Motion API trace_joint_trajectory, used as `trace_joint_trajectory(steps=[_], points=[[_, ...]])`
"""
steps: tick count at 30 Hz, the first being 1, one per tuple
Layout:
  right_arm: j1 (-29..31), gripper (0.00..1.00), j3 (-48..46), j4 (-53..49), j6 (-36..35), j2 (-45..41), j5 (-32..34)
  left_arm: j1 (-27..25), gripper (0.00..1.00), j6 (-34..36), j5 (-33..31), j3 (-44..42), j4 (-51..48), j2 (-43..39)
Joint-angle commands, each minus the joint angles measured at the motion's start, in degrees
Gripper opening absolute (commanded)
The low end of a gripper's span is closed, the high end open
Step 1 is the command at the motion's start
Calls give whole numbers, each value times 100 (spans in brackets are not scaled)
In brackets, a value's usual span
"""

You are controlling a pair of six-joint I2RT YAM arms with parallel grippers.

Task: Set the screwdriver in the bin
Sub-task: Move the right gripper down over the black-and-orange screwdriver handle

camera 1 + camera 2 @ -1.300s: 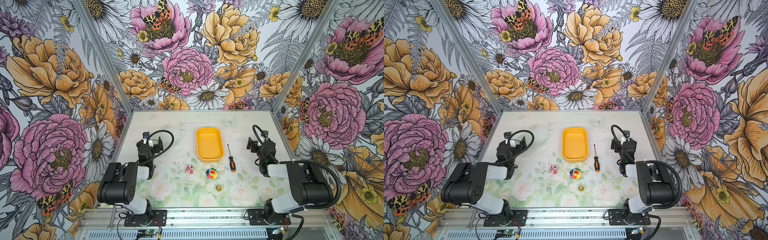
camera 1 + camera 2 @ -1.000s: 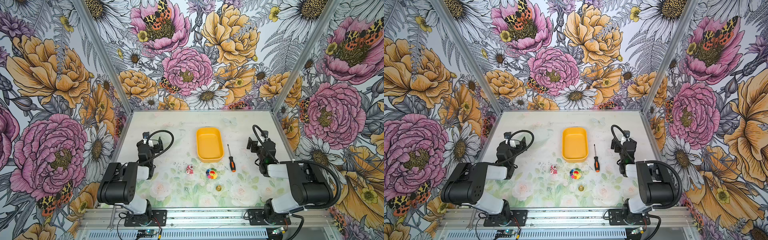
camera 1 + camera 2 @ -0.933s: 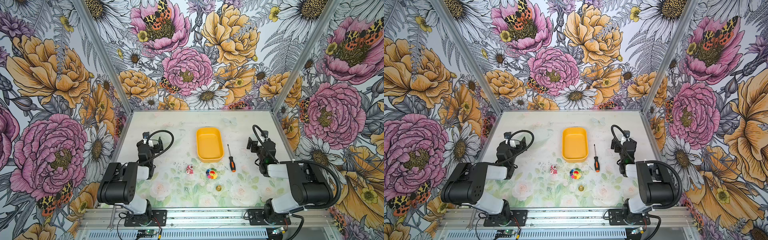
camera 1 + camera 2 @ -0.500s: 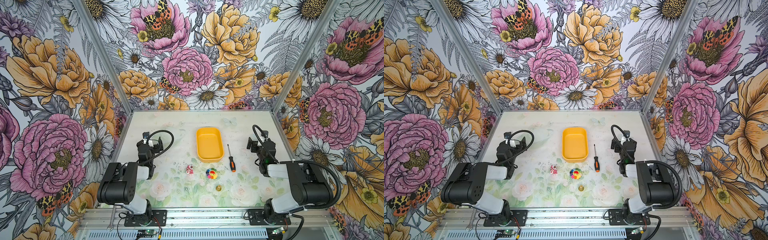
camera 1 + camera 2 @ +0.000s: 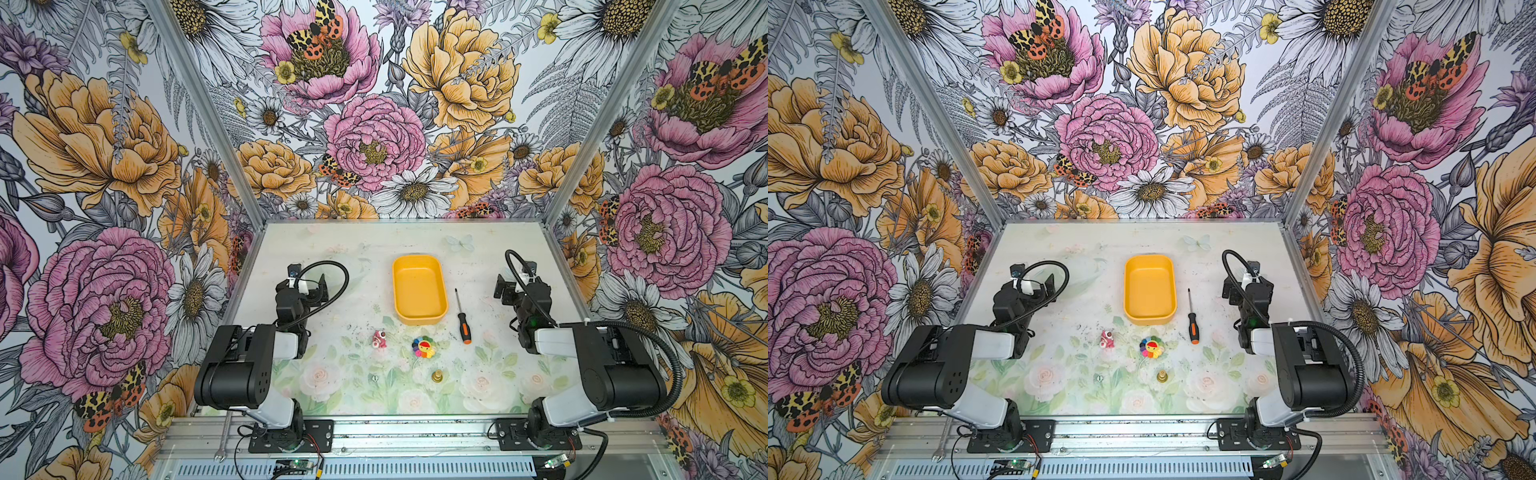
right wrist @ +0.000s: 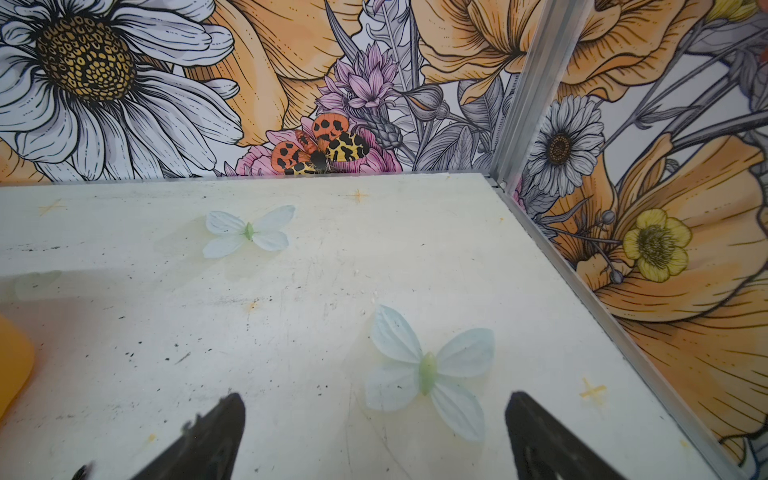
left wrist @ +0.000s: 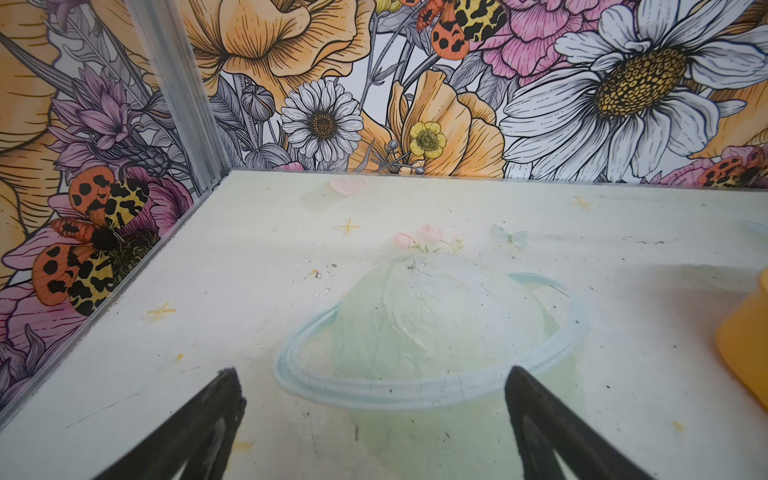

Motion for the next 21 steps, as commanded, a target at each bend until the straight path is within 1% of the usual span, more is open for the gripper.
trace_joint_trajectory(steps=[1, 2, 3, 5, 7, 10, 11, 13, 15, 18, 21], points=[[28, 98, 5, -258, 92, -476, 350, -17, 99, 115, 163, -80, -144, -598], [28, 98, 83, -637, 114, -714, 372, -37, 99, 137, 157, -81, -405, -871], [27, 97, 247, -1308, 277, -1035, 412, -83, 99, 203, 200, -19, -774, -1258], [25, 96, 684, -2669, 641, -1563, 379, -171, 99, 28, 338, 248, -1839, -2001], [23, 96, 1052, -3745, 910, -1987, -185, -297, 99, -401, 493, 502, -2665, -2668], [62, 95, 1367, -4775, 1454, -2361, -1153, -673, 99, -933, 331, 717, -3416, -3285], [106, 95, 1367, -4934, 1605, -2455, -1367, -800, 99, -1089, 226, 758, -3573, -3390], [189, 95, 1198, -5070, 1962, -2644, -1666, -1094, 99, -1420, 94, 742, -3753, -3481], [313, 95, 913, -5111, 2299, -2825, -1760, -1383, 99, -1790, 81, 668, -3771, -3396], [505, 94, 577, -5215, 2545, -2928, -1837, -1762, 99, -2127, 48, 556, -3761, -3000], [881, 92, 295, -5234, 2754, -2880, -1770, -1962, 99, -2312, 161, 563, -3694, -2486]])
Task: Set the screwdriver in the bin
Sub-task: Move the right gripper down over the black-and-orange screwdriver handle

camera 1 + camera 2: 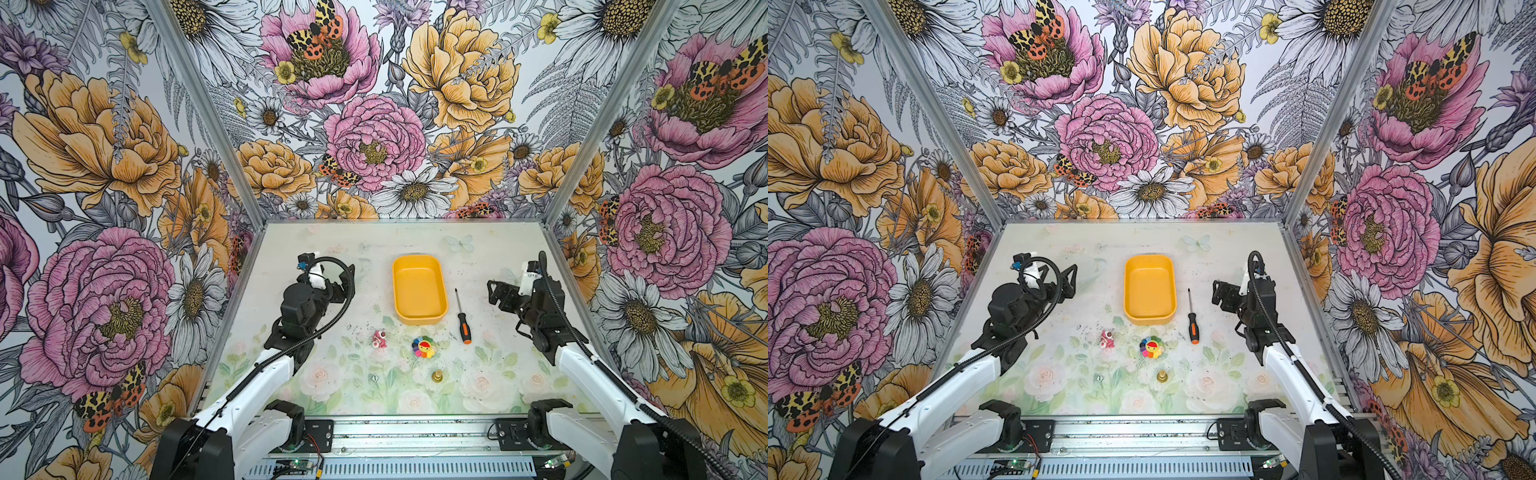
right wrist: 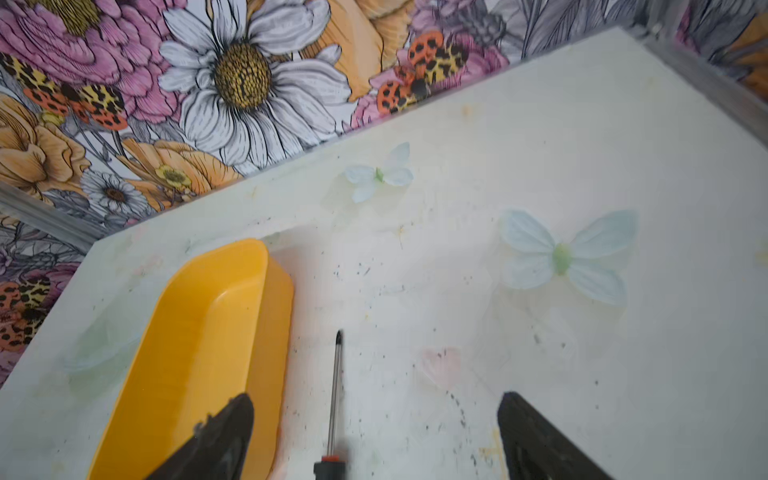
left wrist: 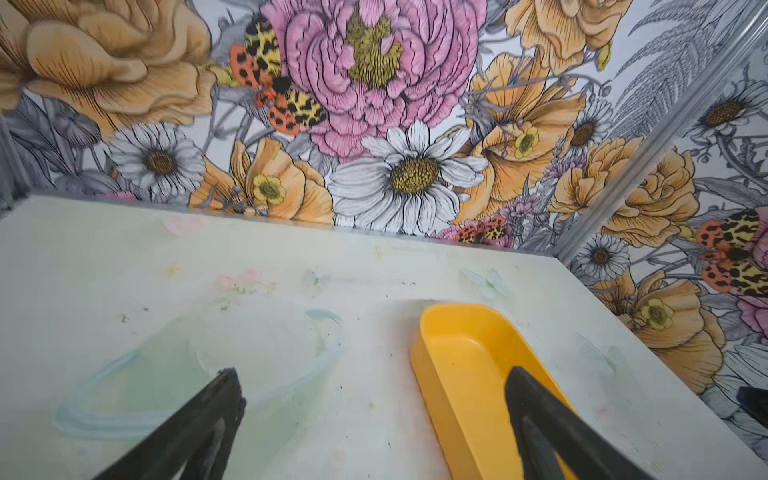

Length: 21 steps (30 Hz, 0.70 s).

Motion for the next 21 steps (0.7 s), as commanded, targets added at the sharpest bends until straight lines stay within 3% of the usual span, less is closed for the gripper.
trace_joint_trajectory(steps=[1, 8, 21], points=[[421, 91, -261, -369, 527, 24, -84, -206, 99, -457, 39, -60, -271, 496], [1558, 88, -480, -356, 815, 421, 756, -269, 99, -599, 285, 191, -258, 992], [2289, 78, -92, -360, 720, 1519, 1223, -256, 99, -658, 307, 235, -751, 806]])
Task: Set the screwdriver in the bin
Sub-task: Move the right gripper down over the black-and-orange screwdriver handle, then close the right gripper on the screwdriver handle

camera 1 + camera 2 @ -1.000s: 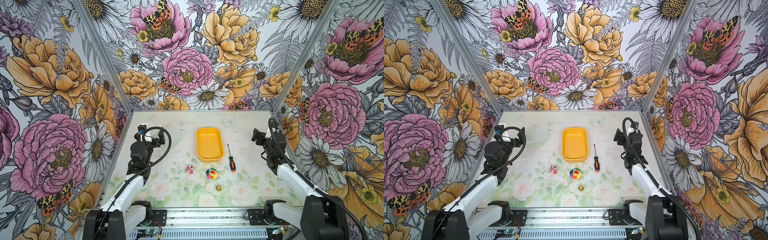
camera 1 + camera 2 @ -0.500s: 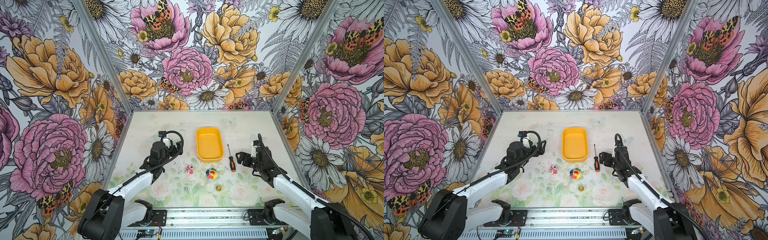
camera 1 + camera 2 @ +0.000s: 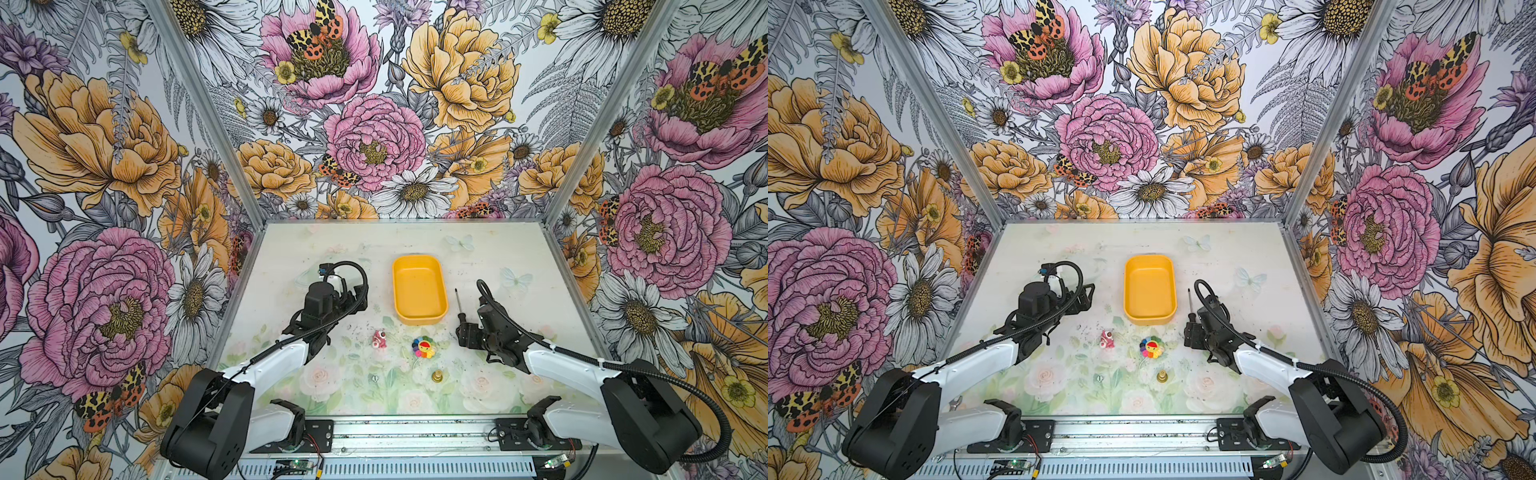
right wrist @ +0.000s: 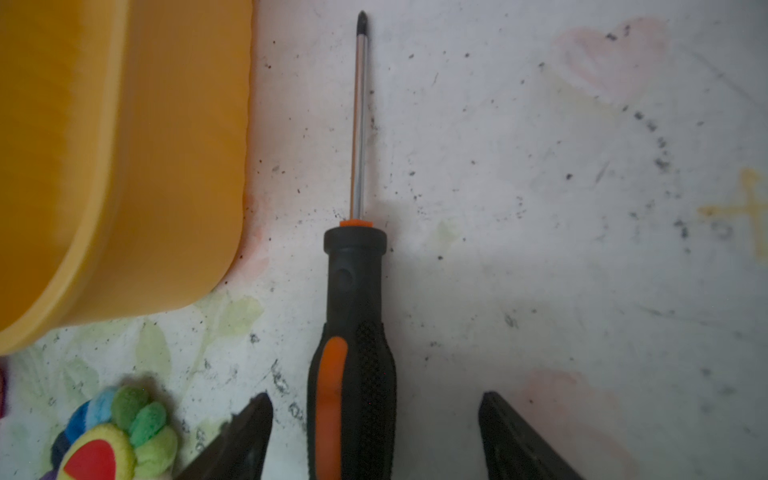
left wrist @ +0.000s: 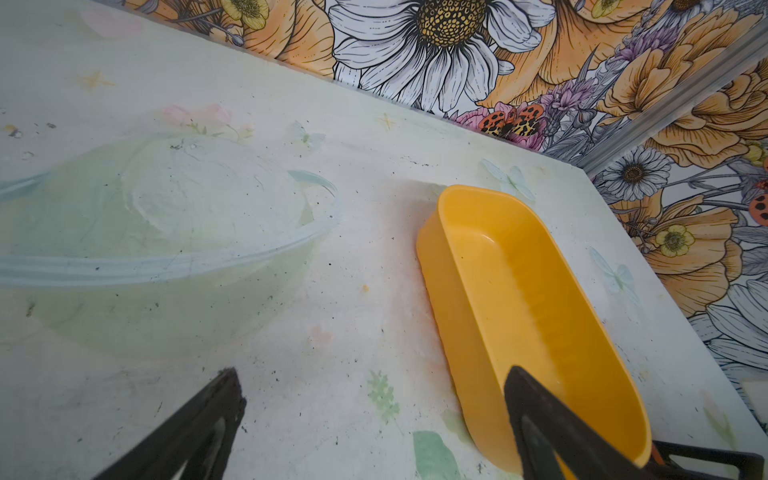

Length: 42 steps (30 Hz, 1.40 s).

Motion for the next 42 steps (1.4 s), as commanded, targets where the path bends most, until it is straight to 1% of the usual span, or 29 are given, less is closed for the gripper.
trace_joint_trajectory(steps=[1, 7, 15, 17, 21, 25, 30, 31, 33, 36, 39, 42], points=[[93, 78, 242, 35, -14, 174, 244, -11, 99, -36, 114, 131, -250, -205], [148, 74, 326, 25, -75, 409, 329, 82, 99, -23, 122, 70, -454, -355], [232, 61, 481, 18, -55, 872, 450, 148, 99, -34, 148, 16, -467, -386], [272, 54, 544, 18, -66, 1017, 459, 153, 99, -42, 145, 14, -447, -327], [321, 47, 623, 1, -53, 1197, 416, 171, 99, -57, 264, 84, -424, -173], [323, 40, 664, -41, -40, 1138, 415, 171, 99, -108, 398, 175, -424, -44], [323, 32, 638, -157, -75, 956, 402, 162, 99, -112, 374, 207, -424, -2], [329, 29, 632, -167, -83, 937, 390, 164, 99, -113, 374, 207, -424, -2], [324, 20, 627, -197, -86, 938, 372, 169, 99, -114, 365, 207, -424, 6], [325, 0, 623, -240, -93, 993, 278, 169, 99, -113, 366, 218, -424, 30], [311, 0, 607, -263, -93, 963, 45, 162, 99, -112, 374, 234, -424, 51], [239, 0, 626, -255, -75, 887, -356, 161, 99, -138, 373, 251, -424, 68]])
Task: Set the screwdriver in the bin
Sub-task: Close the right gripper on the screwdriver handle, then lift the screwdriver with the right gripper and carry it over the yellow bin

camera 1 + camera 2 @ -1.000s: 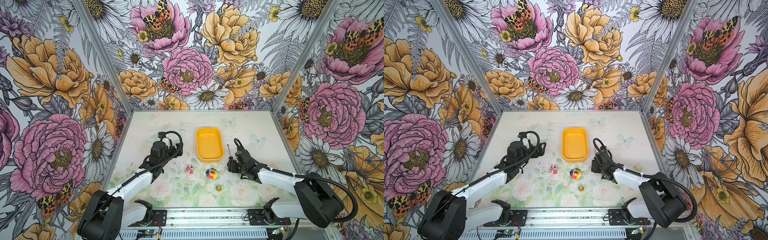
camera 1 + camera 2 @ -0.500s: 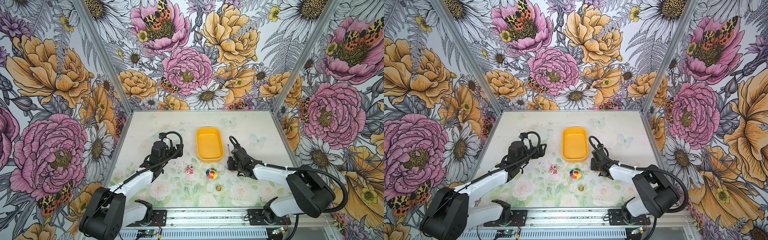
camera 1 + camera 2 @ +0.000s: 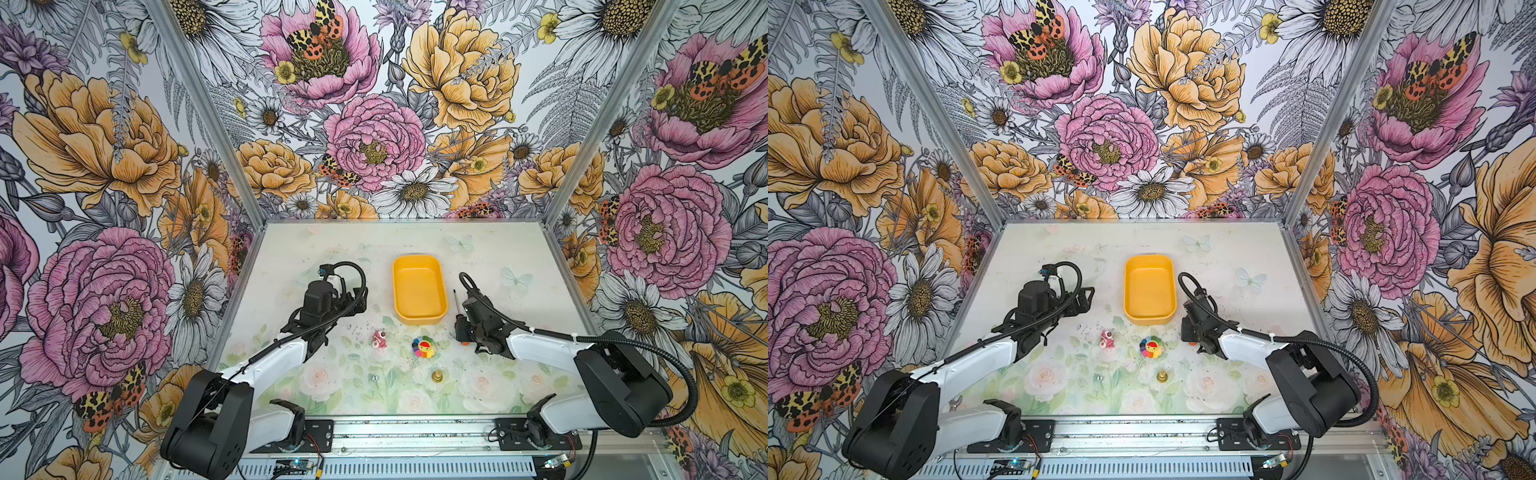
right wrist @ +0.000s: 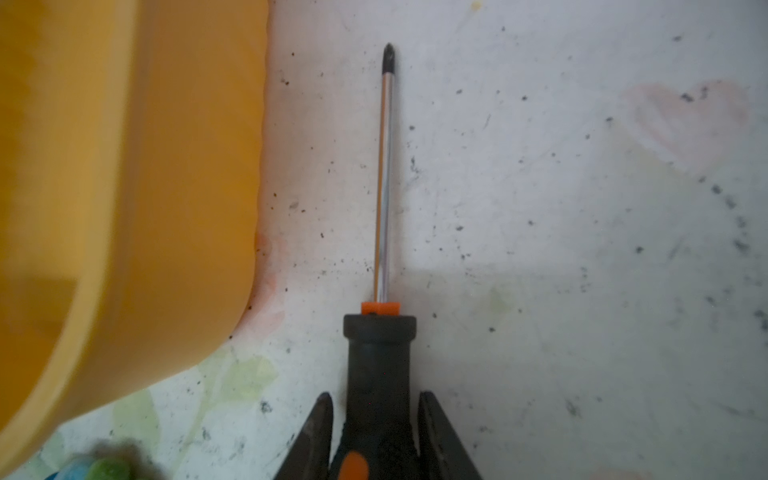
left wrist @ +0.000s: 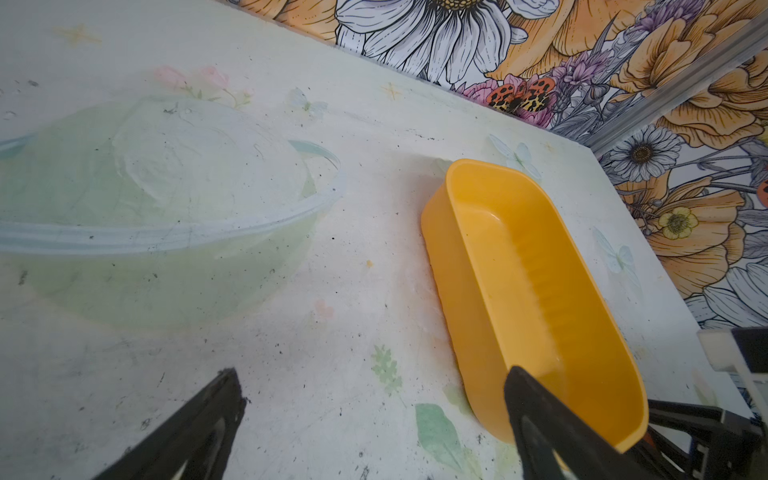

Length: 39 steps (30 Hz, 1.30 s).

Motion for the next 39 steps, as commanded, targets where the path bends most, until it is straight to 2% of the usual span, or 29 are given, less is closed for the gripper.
trace_joint_trajectory(steps=[1, 6, 9, 13, 17, 20, 24, 30, 34, 39], points=[[-53, 0, -10, -320, 15, -106, -656, 41, 99, -103, 120, 157, 35, 41], [-335, 0, -61, -368, 62, -591, -1064, 7, 99, -111, 101, 164, 35, 51], [-639, 0, -92, -552, 141, -1209, -1265, -3, 99, -94, 97, 166, 35, 60], [-1096, 0, -33, -798, 245, -2038, -1383, -3, 99, -71, 74, 175, 35, 107], [-1226, 0, 429, -839, 284, -2373, -1334, -5, 99, -90, 86, 210, 76, 195], [-1212, 0, 1098, -822, 372, -2131, -1165, -36, 99, -128, 133, 263, 113, 270], [-1012, 0, 2064, -821, 485, -1397, -996, -115, 99, -145, 149, 315, 140, 317], [-124, 0, 3285, -824, 558, -85, -302, -143, 99, -147, 145, 334, 106, 224], [346, 0, 3600, -831, 811, 645, 320, -149, 99, -152, 53, 368, -95, 84], [585, 0, 3621, -897, 1055, 1304, 461, -157, 99, -172, -110, 289, -174, -161]])
